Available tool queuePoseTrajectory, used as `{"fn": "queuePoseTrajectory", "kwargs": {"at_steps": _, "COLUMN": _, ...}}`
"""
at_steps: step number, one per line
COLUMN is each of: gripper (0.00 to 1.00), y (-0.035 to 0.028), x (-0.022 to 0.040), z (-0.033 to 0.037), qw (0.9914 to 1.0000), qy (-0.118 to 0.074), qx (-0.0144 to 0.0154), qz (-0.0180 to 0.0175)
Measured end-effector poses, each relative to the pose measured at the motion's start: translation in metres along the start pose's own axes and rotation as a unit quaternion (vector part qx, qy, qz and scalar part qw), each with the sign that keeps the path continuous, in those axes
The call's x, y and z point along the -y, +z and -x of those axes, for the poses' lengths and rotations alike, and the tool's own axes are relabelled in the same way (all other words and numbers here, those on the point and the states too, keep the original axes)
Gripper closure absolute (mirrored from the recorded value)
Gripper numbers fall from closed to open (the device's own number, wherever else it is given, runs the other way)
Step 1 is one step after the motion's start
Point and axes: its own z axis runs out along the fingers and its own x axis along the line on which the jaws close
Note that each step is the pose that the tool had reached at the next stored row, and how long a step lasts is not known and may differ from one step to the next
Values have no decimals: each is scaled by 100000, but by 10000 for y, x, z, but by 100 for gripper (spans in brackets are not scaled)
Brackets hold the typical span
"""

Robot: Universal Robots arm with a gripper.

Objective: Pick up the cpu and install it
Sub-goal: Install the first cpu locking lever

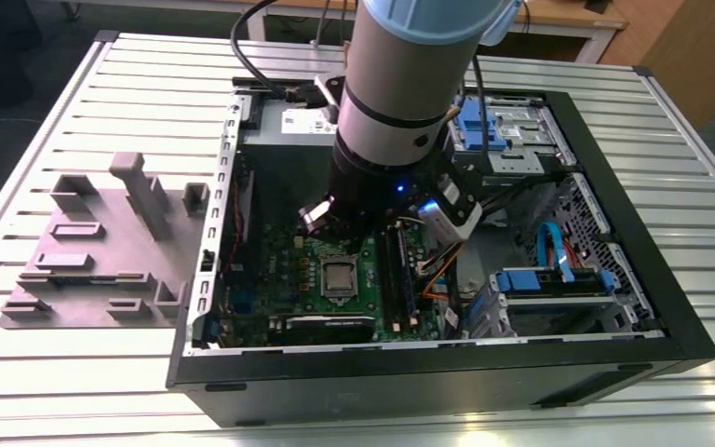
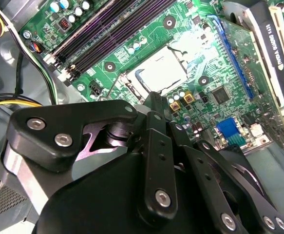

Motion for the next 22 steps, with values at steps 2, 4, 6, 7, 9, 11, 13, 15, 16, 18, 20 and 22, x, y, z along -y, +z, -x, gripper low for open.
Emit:
{"fn": "queuePoseTrajectory", "kwargs": {"at_steps": 2, "gripper": 90, "y": -5, "x": -1, "z": 0, "qw": 100000, "qy": -1, "qx": -15, "qz": -14}}
{"fn": "queuePoseTrajectory", "kwargs": {"at_steps": 4, "gripper": 90, "y": -19, "x": -2, "z": -1, "qw": 100000, "qy": -2, "qx": -16, "qz": -17}}
{"fn": "queuePoseTrajectory", "kwargs": {"at_steps": 6, "gripper": 90, "y": -30, "x": -4, "z": -2, "qw": 100000, "qy": -6, "qx": 67, "qz": 116}}
{"fn": "queuePoseTrajectory", "kwargs": {"at_steps": 7, "gripper": 90, "y": -32, "x": -4, "z": -1, "qw": 99999, "qy": -39, "qx": 250, "qz": 397}}
{"fn": "queuePoseTrajectory", "kwargs": {"at_steps": 9, "gripper": 90, "y": -36, "x": -4, "z": -1, "qw": 99992, "qy": -105, "qx": 655, "qz": 1102}}
{"fn": "queuePoseTrajectory", "kwargs": {"at_steps": 11, "gripper": 90, "y": -36, "x": -4, "z": -1, "qw": 99963, "qy": -223, "qx": 1346, "qz": 2332}}
{"fn": "queuePoseTrajectory", "kwargs": {"at_steps": 13, "gripper": 90, "y": -37, "x": -4, "z": -1, "qw": 99895, "qy": -370, "qx": 2238, "qz": 3976}}
{"fn": "queuePoseTrajectory", "kwargs": {"at_steps": 15, "gripper": 90, "y": -37, "x": -4, "z": -1, "qw": 99796, "qy": -512, "qx": 3102, "qz": 5550}}
{"fn": "queuePoseTrajectory", "kwargs": {"at_steps": 16, "gripper": 90, "y": -37, "x": -4, "z": -1, "qw": 99737, "qy": -584, "qx": 3518, "qz": 6316}}
{"fn": "queuePoseTrajectory", "kwargs": {"at_steps": 18, "gripper": 90, "y": -38, "x": -4, "z": -2, "qw": 99665, "qy": -647, "qx": 3935, "qz": 7137}}
{"fn": "queuePoseTrajectory", "kwargs": {"at_steps": 20, "gripper": 90, "y": -37, "x": -4, "z": -1, "qw": 99576, "qy": -730, "qx": 4414, "qz": 8036}}
{"fn": "queuePoseTrajectory", "kwargs": {"at_steps": 22, "gripper": 90, "y": -37, "x": -4, "z": -2, "qw": 99410, "qy": -858, "qx": 5185, "qz": 9490}}
